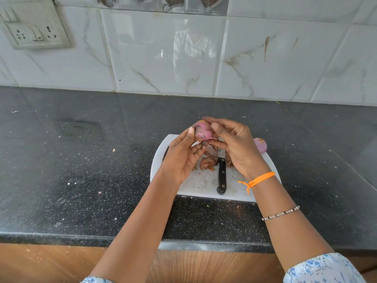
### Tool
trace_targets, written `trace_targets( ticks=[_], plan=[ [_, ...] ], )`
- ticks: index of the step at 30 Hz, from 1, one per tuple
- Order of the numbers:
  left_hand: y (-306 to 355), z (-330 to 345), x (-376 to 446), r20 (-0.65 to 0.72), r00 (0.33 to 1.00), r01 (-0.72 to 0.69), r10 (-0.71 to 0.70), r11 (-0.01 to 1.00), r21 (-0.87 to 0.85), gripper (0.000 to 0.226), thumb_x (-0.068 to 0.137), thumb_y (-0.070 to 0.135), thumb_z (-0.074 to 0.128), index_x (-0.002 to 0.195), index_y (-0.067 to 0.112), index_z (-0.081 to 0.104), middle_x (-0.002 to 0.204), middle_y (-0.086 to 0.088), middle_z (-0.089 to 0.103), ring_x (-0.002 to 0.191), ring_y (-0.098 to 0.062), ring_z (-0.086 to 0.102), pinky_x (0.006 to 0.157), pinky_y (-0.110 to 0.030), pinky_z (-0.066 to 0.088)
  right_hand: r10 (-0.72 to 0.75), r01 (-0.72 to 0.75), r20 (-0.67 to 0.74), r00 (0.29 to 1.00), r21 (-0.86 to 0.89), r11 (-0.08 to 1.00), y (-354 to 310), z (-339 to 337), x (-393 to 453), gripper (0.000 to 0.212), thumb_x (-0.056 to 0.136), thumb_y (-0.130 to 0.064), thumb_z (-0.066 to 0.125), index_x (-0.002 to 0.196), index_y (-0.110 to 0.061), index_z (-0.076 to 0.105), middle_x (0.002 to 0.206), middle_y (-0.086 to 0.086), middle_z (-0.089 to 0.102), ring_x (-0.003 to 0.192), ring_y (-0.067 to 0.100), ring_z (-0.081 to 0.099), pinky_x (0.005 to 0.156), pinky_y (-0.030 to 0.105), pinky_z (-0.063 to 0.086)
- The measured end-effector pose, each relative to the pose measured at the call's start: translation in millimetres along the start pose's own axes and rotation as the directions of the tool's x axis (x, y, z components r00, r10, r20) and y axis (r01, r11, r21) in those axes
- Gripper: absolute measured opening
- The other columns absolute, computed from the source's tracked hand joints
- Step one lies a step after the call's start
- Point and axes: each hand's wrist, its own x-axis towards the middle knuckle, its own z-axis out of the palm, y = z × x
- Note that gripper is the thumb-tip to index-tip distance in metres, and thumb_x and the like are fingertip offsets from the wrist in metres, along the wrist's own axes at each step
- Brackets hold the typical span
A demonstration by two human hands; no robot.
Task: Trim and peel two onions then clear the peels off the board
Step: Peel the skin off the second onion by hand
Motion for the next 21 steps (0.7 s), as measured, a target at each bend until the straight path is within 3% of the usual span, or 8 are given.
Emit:
trace_targets(
  ticks=[4,7,11,13,17,19,21],
  plan=[
    [-1.2,1.3,-0.8,0.024,1.0,0.005,-0.005,1.0,-0.02,0.026,0.1,0.017,0.039,0.115,0.007,0.058,0.084,-0.002,0.072,0.071,-0.009,0.069,0.066,-0.018,0.055,-0.093,0.089,-0.02,0.995,-0.148,0.985,1.9,4.3,-1.2,0.032,0.074,-0.002,0.074,0.104,-0.013,0.068,0.1,0.0,0.071,0.093,0.011,0.065,0.082,0.025,0.053],
    [-3.6,3.1,-1.6,0.05,0.999,0.017,-0.016,1.0,-0.016,0.026,0.1,0.013,0.037,0.113,0.007,0.058,0.085,-0.003,0.073,0.074,-0.011,0.07,0.068,-0.02,0.056,-0.122,0.107,-0.079,0.989,-0.167,0.98,3.9,6.8,-2.2,0.026,0.076,0.0,0.074,0.095,-0.016,0.069,0.095,0.0,0.07,0.088,0.012,0.063,0.079,0.025,0.053],
    [-4.7,5.7,-3.1,0.066,0.997,0.044,-0.045,0.999,0.017,0.027,0.099,0.012,0.038,0.116,0.002,0.057,0.08,-0.007,0.072,0.072,-0.014,0.07,0.067,-0.021,0.057,-0.135,0.112,-0.186,0.973,-0.127,0.985,3.8,10.5,-2.5,0.013,0.078,-0.001,0.072,0.084,-0.01,0.066,0.08,-0.003,0.068,0.071,0.002,0.063,0.064,0.017,0.051],
    [-5.6,6.3,-3.9,0.069,0.996,0.048,-0.051,0.998,0.037,0.028,0.099,0.011,0.038,0.119,0.001,0.055,0.079,-0.007,0.072,0.07,-0.014,0.07,0.065,-0.02,0.057,-0.151,0.12,-0.219,0.964,-0.15,0.981,5.0,10.2,-1.6,0.012,0.079,-0.003,0.072,0.077,-0.012,0.065,0.075,-0.003,0.067,0.069,0.003,0.063,0.063,0.018,0.051],
    [-9.1,8.0,-4.0,0.076,0.994,0.073,-0.078,0.995,0.062,0.028,0.099,0.011,0.04,0.121,0.002,0.056,0.087,-0.013,0.072,0.074,-0.019,0.071,0.063,-0.021,0.057,-0.187,0.145,-0.302,0.935,-0.158,0.977,9.2,7.5,2.6,0.03,0.082,-0.006,0.071,0.058,-0.013,0.053,0.052,-0.011,0.051,0.053,0.003,0.049,0.056,0.02,0.044],
    [-9.7,8.6,-2.9,0.062,0.995,0.078,-0.082,0.996,0.05,0.028,0.099,0.011,0.04,0.119,0.001,0.057,0.088,-0.014,0.071,0.075,-0.02,0.071,0.064,-0.022,0.058,-0.209,0.155,-0.299,0.931,-0.196,0.968,10.6,6.4,3.7,0.032,0.085,-0.011,0.069,0.058,-0.013,0.053,0.051,-0.012,0.05,0.054,0.005,0.046,0.057,0.022,0.042],
    [-8.4,9.5,-3.0,0.056,0.996,0.074,-0.075,0.997,0.025,0.026,0.099,0.011,0.04,0.115,0.001,0.058,0.087,-0.013,0.072,0.076,-0.021,0.071,0.066,-0.023,0.058,-0.203,0.151,-0.287,0.936,-0.193,0.969,10.2,4.9,4.0,0.026,0.089,-0.015,0.064,0.063,-0.013,0.059,0.062,-0.004,0.06,0.064,0.011,0.055,0.063,0.028,0.047]
  ],
)
